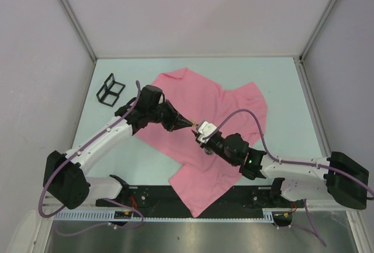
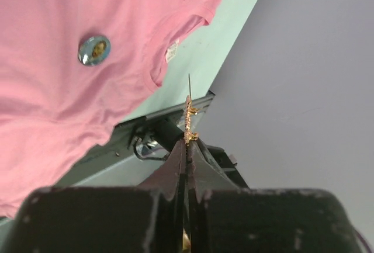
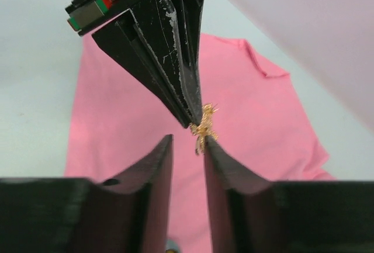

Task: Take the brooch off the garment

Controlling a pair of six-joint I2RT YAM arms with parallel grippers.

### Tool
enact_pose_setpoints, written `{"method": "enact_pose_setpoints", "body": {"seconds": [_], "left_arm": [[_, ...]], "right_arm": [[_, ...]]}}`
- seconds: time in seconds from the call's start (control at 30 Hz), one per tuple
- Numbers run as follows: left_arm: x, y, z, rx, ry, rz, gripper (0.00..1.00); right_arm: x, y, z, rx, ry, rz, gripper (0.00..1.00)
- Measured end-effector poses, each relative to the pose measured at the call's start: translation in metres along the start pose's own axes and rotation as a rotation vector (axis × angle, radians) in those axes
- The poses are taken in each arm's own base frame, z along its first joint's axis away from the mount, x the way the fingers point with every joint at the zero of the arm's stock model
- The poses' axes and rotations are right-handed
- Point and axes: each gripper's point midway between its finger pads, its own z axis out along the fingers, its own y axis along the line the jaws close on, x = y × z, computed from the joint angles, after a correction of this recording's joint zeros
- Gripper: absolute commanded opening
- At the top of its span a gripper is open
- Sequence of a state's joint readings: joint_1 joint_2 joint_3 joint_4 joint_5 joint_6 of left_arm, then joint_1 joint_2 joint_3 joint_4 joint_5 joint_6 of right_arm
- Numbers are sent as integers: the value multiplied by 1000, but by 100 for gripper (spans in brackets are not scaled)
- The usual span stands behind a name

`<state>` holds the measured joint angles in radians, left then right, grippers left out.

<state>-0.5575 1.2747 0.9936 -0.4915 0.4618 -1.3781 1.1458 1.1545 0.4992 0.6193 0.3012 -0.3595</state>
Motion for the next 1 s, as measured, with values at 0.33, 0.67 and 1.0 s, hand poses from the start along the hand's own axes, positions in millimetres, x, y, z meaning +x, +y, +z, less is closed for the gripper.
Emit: {"method": "enact_pose_setpoints", "body": {"seconds": [0.33,0.67,1.0], "left_arm": [[-22,-15,-1,143,-139,534,0],[-17,-3,0,242,-136,1035,0],[5,-17,-22,372,-114,1242,0]], "right_arm": [[-5,-6,-14,-24,119,273,73],[16,-44,-32,-116,215,757,75],[-1,-66,-14,-283,110,1040,83]]}}
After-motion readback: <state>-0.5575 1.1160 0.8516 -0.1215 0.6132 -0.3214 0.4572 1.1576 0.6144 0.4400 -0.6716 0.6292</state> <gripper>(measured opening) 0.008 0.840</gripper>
